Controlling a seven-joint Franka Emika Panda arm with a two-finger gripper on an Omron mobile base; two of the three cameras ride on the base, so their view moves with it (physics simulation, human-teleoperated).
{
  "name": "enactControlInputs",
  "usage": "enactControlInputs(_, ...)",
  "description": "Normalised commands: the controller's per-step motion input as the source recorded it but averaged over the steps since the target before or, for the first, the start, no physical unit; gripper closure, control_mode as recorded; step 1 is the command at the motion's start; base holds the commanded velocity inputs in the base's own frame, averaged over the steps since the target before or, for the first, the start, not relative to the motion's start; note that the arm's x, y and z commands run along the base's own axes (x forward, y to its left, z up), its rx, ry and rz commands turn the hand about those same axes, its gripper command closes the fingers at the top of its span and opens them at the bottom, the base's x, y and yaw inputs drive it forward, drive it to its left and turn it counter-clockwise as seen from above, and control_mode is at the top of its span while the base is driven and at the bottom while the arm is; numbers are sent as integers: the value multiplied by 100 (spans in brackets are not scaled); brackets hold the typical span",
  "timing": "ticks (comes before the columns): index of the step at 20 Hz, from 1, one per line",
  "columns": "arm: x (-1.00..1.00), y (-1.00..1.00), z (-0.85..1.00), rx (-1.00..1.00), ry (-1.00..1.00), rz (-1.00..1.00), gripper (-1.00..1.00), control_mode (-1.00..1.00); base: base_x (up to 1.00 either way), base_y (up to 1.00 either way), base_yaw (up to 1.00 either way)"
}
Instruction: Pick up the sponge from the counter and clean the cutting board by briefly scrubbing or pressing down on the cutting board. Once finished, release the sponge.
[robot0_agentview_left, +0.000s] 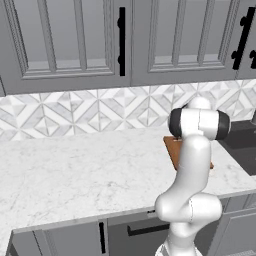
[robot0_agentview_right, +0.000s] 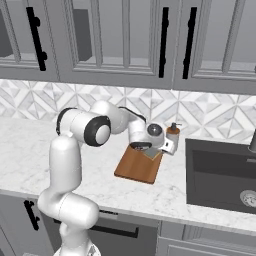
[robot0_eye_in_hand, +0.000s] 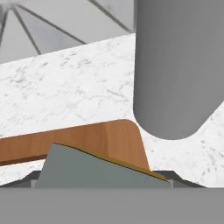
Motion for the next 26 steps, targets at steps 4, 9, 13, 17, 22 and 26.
enactControlInputs(4, -39, -29, -24, -12, 25, 0, 100, -100, 0, 0, 0)
enactControlInputs(9, -65, -41, -22, -5, 19, 0, 100, -100, 0, 0, 0)
enactControlInputs(13, -100, -30, -51, 0, -12, 0, 100, -100, 0, 0, 0)
enactControlInputs(17, -100, -4, -67, 5, -40, 1, 100, -100, 0, 0, 0)
enactControlInputs(22, -100, -2, -68, 9, -34, 0, 100, -100, 0, 0, 0)
enactControlInputs(26, -100, -2, -62, 7, -36, 0, 100, -100, 0, 0, 0)
